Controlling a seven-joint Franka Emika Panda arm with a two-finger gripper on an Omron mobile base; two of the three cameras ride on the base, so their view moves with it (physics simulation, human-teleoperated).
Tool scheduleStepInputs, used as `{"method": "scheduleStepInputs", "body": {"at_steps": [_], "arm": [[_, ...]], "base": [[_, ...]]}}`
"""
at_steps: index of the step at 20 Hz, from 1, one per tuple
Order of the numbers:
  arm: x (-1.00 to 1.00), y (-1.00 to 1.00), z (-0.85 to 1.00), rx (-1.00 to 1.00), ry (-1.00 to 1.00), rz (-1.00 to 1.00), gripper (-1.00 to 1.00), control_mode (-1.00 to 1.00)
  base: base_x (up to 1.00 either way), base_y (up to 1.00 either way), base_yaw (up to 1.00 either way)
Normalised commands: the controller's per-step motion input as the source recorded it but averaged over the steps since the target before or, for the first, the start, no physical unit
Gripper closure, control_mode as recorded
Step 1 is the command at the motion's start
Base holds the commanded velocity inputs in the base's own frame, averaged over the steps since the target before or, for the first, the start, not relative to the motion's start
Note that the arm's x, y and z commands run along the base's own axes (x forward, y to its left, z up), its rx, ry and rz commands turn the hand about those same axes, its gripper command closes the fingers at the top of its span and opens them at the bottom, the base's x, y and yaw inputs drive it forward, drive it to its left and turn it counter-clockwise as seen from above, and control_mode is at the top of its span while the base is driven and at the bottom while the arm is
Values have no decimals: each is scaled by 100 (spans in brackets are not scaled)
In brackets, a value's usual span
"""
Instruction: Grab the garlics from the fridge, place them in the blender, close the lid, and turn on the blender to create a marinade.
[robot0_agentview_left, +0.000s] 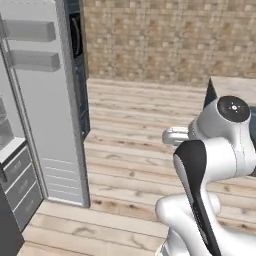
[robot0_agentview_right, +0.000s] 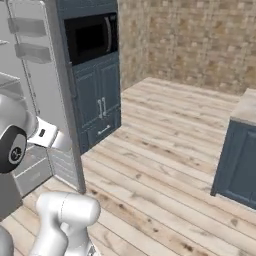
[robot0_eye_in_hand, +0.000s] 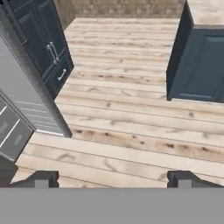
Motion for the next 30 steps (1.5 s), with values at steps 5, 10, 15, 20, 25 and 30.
{"method": "scheduleStepInputs", "body": {"at_steps": [5,10,15,20,25,30], "arm": [[0,0,0,0,0,0,-100,100],[0,0,0,0,0,0,-100,100],[0,0,0,0,0,0,-100,100],[0,0,0,0,0,0,-100,100],[0,0,0,0,0,0,-100,100],[0,0,0,0,0,0,-100,100]], "base": [[44,55,68],[100,39,48],[100,-8,43],[98,-18,43],[87,-3,44],[81,-4,41]]}}
